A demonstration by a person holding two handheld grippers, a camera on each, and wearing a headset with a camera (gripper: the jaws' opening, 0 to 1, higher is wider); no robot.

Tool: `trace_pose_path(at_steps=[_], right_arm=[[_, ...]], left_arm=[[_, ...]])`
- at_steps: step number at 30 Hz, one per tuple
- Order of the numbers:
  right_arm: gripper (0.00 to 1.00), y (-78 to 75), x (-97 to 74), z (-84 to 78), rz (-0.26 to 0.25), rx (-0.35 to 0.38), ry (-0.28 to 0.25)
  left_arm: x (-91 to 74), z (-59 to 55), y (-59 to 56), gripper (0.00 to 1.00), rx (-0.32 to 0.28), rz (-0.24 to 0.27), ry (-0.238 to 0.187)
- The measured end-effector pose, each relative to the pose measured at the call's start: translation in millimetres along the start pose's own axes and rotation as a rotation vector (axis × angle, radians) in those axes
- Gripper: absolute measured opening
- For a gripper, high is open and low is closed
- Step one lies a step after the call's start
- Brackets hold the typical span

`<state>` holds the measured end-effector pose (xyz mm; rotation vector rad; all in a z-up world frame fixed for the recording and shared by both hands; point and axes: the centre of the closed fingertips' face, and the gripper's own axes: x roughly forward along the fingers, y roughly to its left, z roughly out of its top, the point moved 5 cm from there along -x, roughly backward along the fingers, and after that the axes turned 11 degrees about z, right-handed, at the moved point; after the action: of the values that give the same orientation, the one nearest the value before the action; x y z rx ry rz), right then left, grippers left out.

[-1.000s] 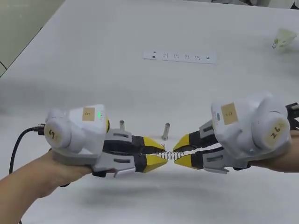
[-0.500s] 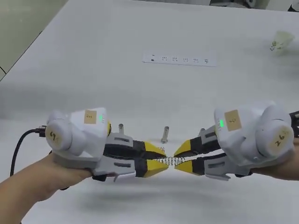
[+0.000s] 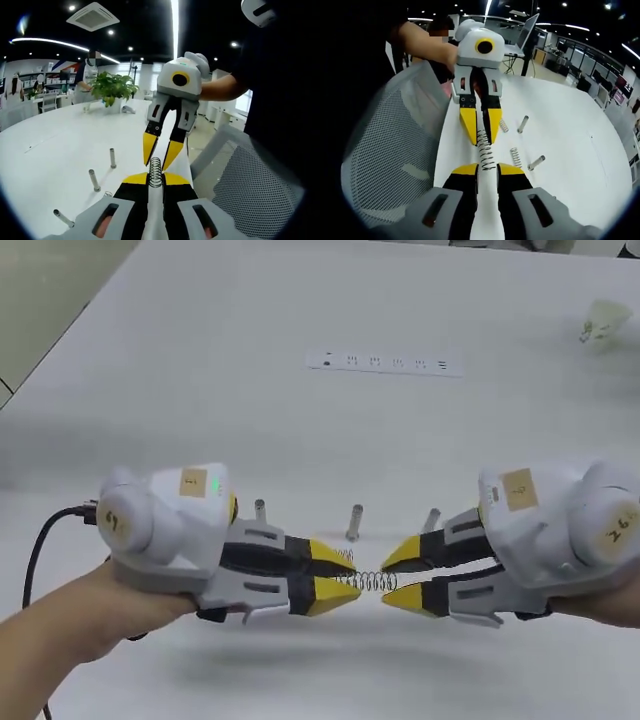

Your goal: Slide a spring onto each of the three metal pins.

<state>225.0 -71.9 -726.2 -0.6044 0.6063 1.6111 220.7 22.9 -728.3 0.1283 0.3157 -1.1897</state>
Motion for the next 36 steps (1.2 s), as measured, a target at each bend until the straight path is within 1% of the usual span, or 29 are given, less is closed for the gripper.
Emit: trace_pose_path(at_steps=[5,8,13,17,19,22,24,26,28,30,36], right_arm=[[0.09,1.5,0.6,-1.3,-0.002,-0.003,-0.01],[0.08,1.1,0.6,-2.1,0.001,0.004,-0.011],[0.08,1.1,0.6,-3.3,0.01,0.011,-0.001],[0.07,0.6,-2.2,-1.5,-0.003,-0.011,0.015],[0.07,0.0,-5.3,0.7,-0.003,-0.012,0.018],[0.07,-1.1,-9.8,7.3,-0.004,-0.025,0.013],[0.07,-1.2,-11.7,11.8,0.0,-0.038,0.01],[0.07,-0.4,-11.7,17.5,0.006,-0.059,0.014],[0.07,0.1,-11.2,21.3,0.005,-0.093,0.032],[0.07,0.6,-11.1,25.5,0.011,-0.108,0.037],[0.07,0.8,-10.0,36.8,0.022,-0.137,0.022]], left_arm=[[1.2,-0.3,-2.4,0.02,-0.004,-0.014,0.003],[2.1,0.2,-2.4,0.02,0.0,-0.014,0.002],[4.3,-0.8,-2.5,0.02,0.003,-0.023,0.007],[6.1,-0.1,-1.8,0.02,-0.004,-0.021,0.0],[6.5,0.6,-2.3,0.02,-0.004,-0.022,-0.003],[6.5,-1.2,-2.0,0.02,-0.007,-0.019,0.005],[6.9,-2.0,-1.2,0.02,0.004,-0.014,0.01],[6.7,-2.4,-0.5,0.02,0.005,-0.01,0.014],[6.4,-2.6,0.1,0.02,0.009,-0.008,0.016],[6.4,-3.6,-0.4,0.02,0.013,-0.008,0.021],[7.1,-5.6,-0.7,0.02,0.02,0.0,0.025]])
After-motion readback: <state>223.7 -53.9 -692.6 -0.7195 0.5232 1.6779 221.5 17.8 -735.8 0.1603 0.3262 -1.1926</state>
